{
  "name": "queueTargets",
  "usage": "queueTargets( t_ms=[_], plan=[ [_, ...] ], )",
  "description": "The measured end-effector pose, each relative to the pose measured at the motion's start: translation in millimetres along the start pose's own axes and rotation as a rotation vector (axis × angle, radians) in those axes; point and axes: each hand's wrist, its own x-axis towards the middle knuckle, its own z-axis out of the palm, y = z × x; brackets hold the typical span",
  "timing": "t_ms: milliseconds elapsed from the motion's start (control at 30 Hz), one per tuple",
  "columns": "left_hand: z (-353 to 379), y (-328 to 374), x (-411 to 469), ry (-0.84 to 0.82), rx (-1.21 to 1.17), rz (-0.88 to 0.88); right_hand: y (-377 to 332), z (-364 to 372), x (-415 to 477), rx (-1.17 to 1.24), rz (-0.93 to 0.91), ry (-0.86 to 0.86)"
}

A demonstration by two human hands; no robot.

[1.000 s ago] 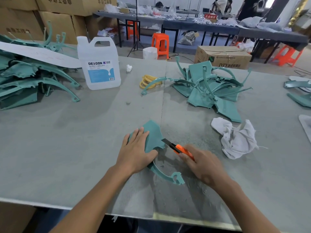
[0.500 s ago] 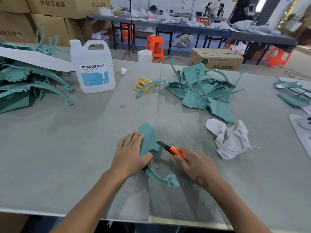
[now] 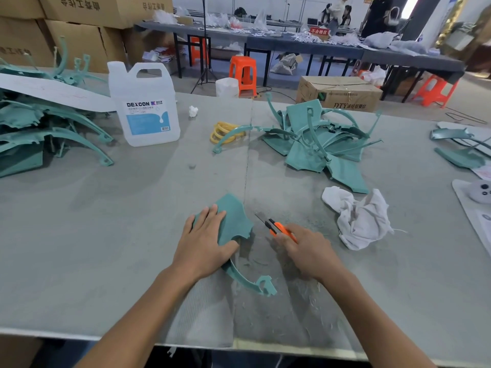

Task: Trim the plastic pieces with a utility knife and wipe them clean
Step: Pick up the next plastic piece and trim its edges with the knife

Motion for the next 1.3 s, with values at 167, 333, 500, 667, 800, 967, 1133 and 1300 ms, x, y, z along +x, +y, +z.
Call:
queueTargets(
  t_ms=[167,333,500,667,800,967,1133,1300],
  plan=[
    [-1.4,1.3,-1.9,-0.011,-0.003,-0.005,6.7,3.5,-4.5,-0.005,-0.041,-0.032],
    [-3.1,1.2,-1.6,-0.016,-0.02,0.002,2.4,5.9,1.4,-0.036,-0.011,0.007],
    [-18.6,-0.2,0.8,-0.088,-0.126,0.045,6.8,5.2,-3.8,0.099,0.019,0.042],
    [-39.4,1.2,7.7,-0.154,0.126,0.103,6.8,5.4,-7.3,0.153,0.011,0.051],
    [-56.3,2.7,7.4,-0.337,0.097,0.173,9.1,6.2,-8.0,0.153,0.003,0.075],
    [-61.3,-3.9,-8.3,-0.385,0.028,0.114,11.1,8.7,-10.3,0.087,-0.077,0.065],
    [-41.6,-16.9,-23.1,-0.319,0.051,0.034,7.1,3.0,-10.2,0.035,-0.182,-0.01],
    [-28.1,-38.1,-30.5,-0.263,-0.052,0.098,8.3,1.3,-8.3,0.107,-0.238,-0.058]
  ],
)
